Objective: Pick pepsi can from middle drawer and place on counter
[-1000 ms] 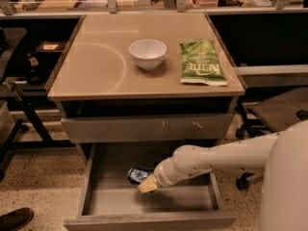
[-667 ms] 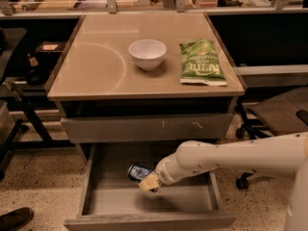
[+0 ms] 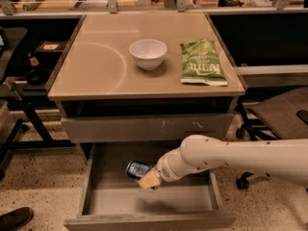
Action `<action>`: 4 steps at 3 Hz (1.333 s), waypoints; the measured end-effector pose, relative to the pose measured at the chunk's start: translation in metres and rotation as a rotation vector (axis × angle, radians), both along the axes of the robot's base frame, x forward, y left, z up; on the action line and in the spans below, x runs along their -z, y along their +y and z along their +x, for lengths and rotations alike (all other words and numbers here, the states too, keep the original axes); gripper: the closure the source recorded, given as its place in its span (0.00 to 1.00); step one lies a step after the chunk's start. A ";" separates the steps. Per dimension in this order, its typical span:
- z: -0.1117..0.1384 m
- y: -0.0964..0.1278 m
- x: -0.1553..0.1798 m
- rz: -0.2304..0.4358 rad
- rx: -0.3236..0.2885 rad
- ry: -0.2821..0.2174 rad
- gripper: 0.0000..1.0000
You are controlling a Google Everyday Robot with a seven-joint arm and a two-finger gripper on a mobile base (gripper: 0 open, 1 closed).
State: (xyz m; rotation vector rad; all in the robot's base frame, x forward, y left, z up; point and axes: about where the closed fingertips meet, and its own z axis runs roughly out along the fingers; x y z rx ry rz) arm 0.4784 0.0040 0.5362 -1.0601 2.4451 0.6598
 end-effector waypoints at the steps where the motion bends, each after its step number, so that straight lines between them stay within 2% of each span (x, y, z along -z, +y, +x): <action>1: 0.003 0.001 -0.017 0.010 -0.014 -0.008 1.00; 2: 0.006 0.004 -0.056 0.012 -0.013 -0.013 1.00; 4: 0.015 0.010 -0.141 0.009 -0.019 -0.065 1.00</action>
Offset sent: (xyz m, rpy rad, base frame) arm 0.0111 0.0043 0.1152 0.0072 -0.0346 0.0047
